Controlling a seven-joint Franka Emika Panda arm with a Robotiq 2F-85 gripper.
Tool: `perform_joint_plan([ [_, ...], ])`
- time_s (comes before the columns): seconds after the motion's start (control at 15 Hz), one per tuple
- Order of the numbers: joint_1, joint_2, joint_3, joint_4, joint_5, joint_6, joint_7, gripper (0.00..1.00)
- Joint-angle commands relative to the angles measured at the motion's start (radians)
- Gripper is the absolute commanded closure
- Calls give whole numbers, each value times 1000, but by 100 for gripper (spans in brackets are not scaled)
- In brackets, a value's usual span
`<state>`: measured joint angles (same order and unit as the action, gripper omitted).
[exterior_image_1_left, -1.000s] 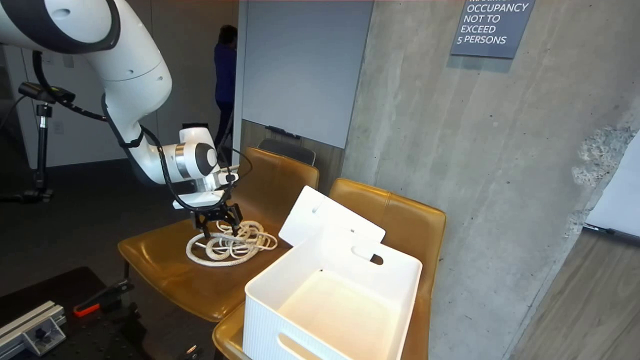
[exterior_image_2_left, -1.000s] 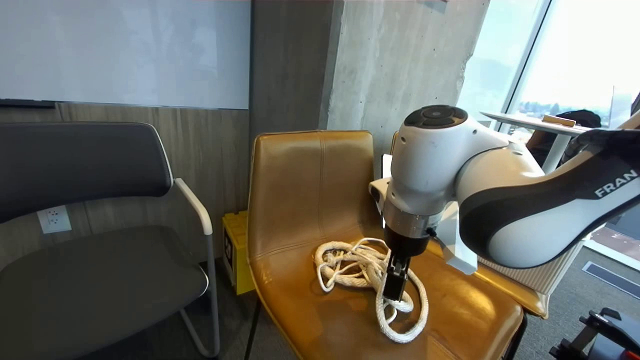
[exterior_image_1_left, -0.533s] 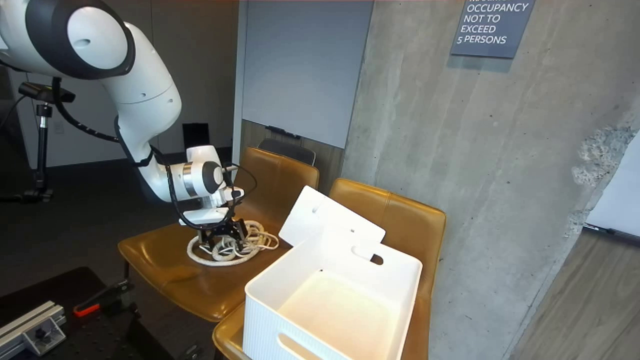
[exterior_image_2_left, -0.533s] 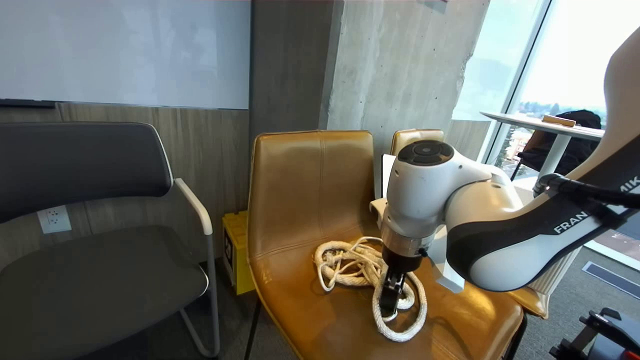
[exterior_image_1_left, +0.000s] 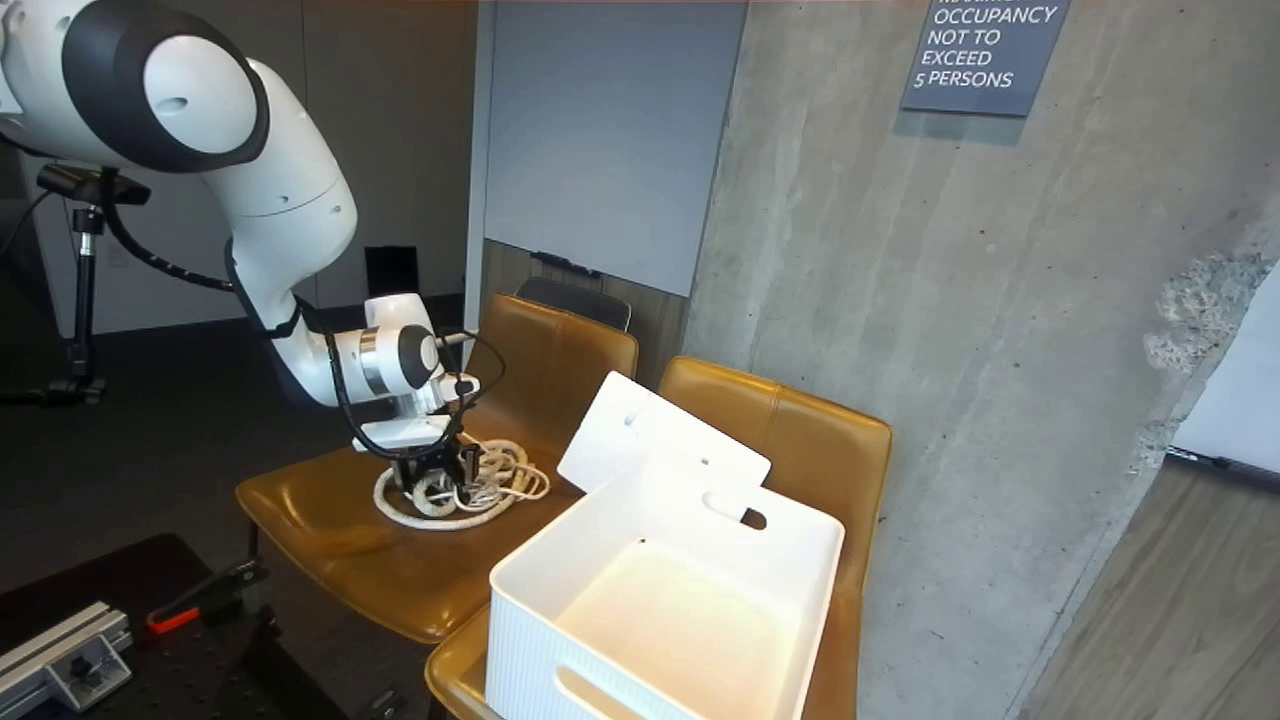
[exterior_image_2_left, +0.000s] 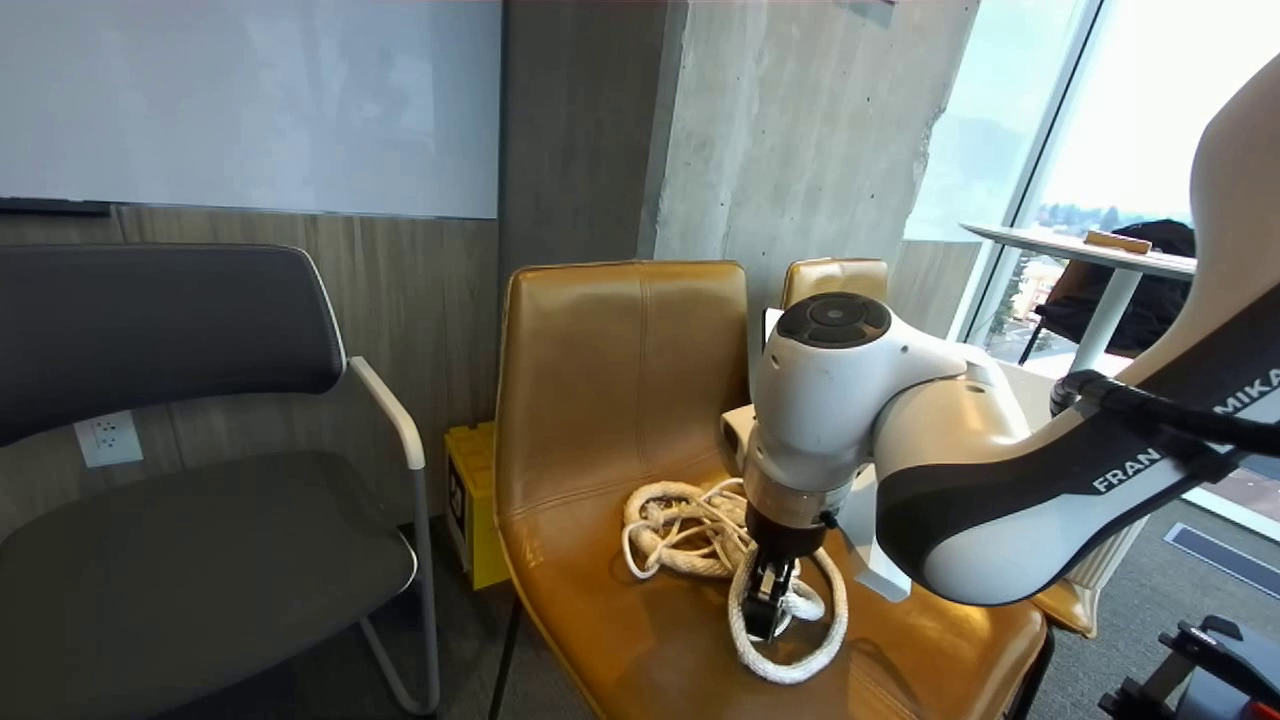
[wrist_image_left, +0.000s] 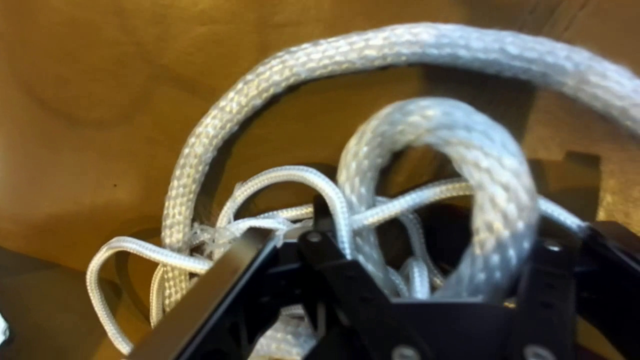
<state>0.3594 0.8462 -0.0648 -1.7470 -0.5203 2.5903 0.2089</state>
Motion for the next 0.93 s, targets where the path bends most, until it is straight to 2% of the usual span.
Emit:
perform_joint_plan([
  [0.0, 17, 9, 0, 11, 30, 28, -3, 79],
  [0.2, -2, -27, 36, -7, 70, -6, -41, 99],
  [0.53, 5, -153, 61, -121, 115, -37, -80, 96],
  [0.87, 24, -408, 40, -295, 66, -135, -52, 96],
])
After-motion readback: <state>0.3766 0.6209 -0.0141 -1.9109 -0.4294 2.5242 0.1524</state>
